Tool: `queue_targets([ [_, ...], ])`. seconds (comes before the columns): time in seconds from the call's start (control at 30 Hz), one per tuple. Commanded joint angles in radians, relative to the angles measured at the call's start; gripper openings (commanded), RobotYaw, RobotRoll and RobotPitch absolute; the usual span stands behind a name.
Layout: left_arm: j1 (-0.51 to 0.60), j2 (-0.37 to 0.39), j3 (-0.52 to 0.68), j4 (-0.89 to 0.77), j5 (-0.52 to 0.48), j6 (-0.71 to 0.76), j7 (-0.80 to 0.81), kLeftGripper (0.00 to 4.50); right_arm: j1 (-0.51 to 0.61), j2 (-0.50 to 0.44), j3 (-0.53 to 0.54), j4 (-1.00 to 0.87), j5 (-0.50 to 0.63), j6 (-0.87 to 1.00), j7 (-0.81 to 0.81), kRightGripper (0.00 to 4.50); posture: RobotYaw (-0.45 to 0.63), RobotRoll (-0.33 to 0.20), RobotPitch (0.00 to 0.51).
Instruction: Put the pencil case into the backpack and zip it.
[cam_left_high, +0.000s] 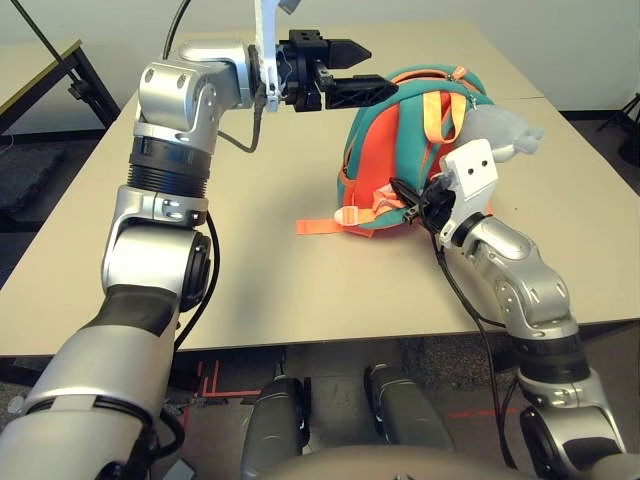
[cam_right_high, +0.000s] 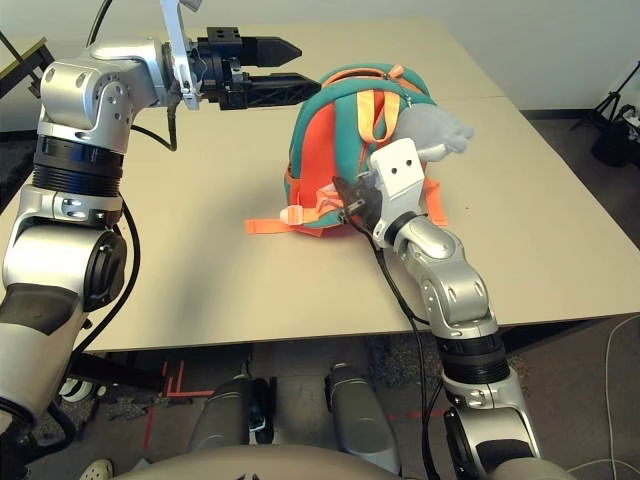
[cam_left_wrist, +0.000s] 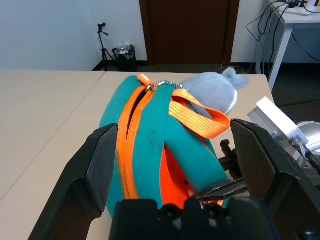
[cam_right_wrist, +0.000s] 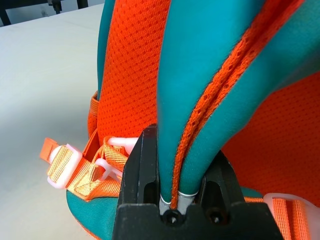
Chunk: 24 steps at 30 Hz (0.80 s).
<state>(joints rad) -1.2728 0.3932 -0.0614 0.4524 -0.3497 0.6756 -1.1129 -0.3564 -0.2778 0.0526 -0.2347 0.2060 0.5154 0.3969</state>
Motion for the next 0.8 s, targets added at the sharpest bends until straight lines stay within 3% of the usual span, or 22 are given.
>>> queue_targets([
  [0.03,-0.026,-0.005,-0.019,0.029,0.017,-0.034,-0.012,4.5,-0.001,0.004,0.035,0.005,-0.005,-0.015,0.022,0.63,-0.25,0.0,0.074],
  [0.8,-0.057,-0.017,-0.024,0.1,0.04,-0.095,-0.017,4.5,-0.006,0.018,0.049,0.013,-0.016,-0.024,0.028,0.63,-0.25,0.0,0.076],
])
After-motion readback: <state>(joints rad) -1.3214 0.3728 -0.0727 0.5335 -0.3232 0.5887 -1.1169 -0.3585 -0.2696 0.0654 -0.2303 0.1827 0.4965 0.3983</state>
